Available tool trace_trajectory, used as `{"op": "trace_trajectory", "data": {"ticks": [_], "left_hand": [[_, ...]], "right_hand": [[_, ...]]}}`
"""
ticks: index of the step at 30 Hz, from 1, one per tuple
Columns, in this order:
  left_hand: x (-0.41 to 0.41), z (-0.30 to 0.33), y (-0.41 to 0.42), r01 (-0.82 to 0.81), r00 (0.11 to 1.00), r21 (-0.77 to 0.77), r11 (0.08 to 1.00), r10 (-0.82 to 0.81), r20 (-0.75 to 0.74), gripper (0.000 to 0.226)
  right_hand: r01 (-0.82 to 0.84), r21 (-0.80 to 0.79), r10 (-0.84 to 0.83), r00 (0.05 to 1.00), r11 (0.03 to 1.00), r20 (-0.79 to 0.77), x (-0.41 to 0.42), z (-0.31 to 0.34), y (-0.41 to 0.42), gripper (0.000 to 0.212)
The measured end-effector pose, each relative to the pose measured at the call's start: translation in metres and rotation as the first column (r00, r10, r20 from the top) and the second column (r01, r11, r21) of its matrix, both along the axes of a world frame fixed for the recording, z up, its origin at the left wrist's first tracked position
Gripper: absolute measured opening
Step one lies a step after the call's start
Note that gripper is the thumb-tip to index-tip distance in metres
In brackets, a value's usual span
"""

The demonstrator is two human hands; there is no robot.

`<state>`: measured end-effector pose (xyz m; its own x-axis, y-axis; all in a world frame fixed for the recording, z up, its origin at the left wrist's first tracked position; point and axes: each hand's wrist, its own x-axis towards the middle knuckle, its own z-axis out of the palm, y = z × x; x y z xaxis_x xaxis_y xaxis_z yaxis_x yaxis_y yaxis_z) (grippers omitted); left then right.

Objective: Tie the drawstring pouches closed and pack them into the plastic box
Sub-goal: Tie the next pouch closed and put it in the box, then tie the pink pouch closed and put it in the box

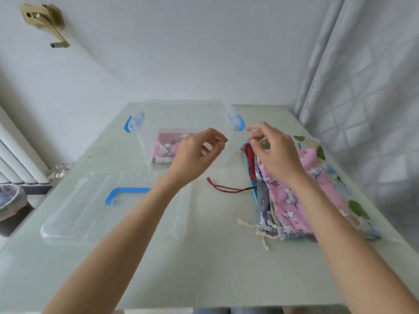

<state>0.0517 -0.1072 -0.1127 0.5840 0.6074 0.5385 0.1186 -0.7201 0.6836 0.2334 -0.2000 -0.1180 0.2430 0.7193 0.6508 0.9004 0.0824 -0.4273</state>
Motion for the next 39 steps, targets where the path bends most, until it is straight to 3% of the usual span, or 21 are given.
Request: {"op": "trace_trajectory", "data": {"ticks": [5,9,11,13,16,20,24,27,31,33,35,37,39], "left_hand": [[0.030,-0.054,-0.070,0.268,0.931,-0.122,0.956,-0.289,-0.223,0.006],[0.051,-0.085,-0.107,0.288,0.893,-0.007,0.958,-0.271,-0.358,0.025],[0.055,-0.095,-0.119,0.259,0.895,0.012,0.966,-0.235,-0.380,0.024],[0.055,-0.102,-0.124,0.270,0.907,-0.054,0.961,-0.272,-0.322,0.016],[0.052,-0.105,-0.123,0.245,0.943,-0.217,0.945,-0.284,-0.172,0.006],[0.051,-0.107,-0.117,0.222,0.960,-0.302,0.927,-0.262,-0.100,0.012],[0.047,-0.109,-0.112,0.100,0.987,-0.227,0.969,-0.125,-0.098,0.018],[0.046,-0.109,-0.105,-0.032,0.998,-0.244,0.969,0.019,-0.055,0.024],[0.042,-0.102,-0.098,-0.111,0.971,-0.488,0.866,0.199,0.131,0.032],[0.036,-0.099,-0.094,-0.125,0.917,-0.613,0.780,0.326,0.229,0.033],[0.035,-0.098,-0.091,-0.099,0.897,-0.710,0.698,0.371,0.241,0.032],[0.038,-0.098,-0.093,0.053,0.905,-0.785,0.618,0.303,0.299,0.031],[0.041,-0.094,-0.098,0.288,0.878,-0.796,0.532,0.185,0.441,0.033]], "right_hand": [[0.132,-0.172,-0.135,0.991,0.976,-0.005,0.019,-0.058,-0.097,0.015],[0.296,-0.171,-0.289,0.955,0.940,0.066,0.033,-0.089,-0.156,0.021],[0.434,-0.156,-0.426,0.901,0.887,0.081,0.041,-0.098,-0.180,0.032],[0.526,-0.159,-0.521,0.850,0.835,0.076,0.048,-0.106,-0.199,0.039],[0.494,-0.185,-0.509,0.860,0.850,-0.042,0.054,-0.117,-0.212,0.034],[0.487,-0.141,-0.498,0.866,0.862,-0.050,0.059,-0.123,-0.211,0.022],[0.555,-0.105,-0.564,0.821,0.825,-0.092,0.056,-0.122,-0.212,0.007],[0.469,-0.027,-0.469,0.876,0.883,-0.115,0.053,-0.120,-0.215,0.011],[0.331,0.036,-0.307,0.906,0.943,-0.293,0.050,-0.115,-0.218,0.010],[0.315,0.060,-0.244,0.829,0.947,-0.503,0.052,-0.113,-0.220,0.007],[0.311,0.086,-0.197,0.769,0.946,-0.608,0.054,-0.112,-0.221,0.011],[0.286,0.099,-0.150,0.732,0.953,-0.665,0.052,-0.109,-0.217,0.013],[0.279,0.169,-0.047,0.629,0.945,-0.776,0.047,-0.101,-0.207,0.017]]}}
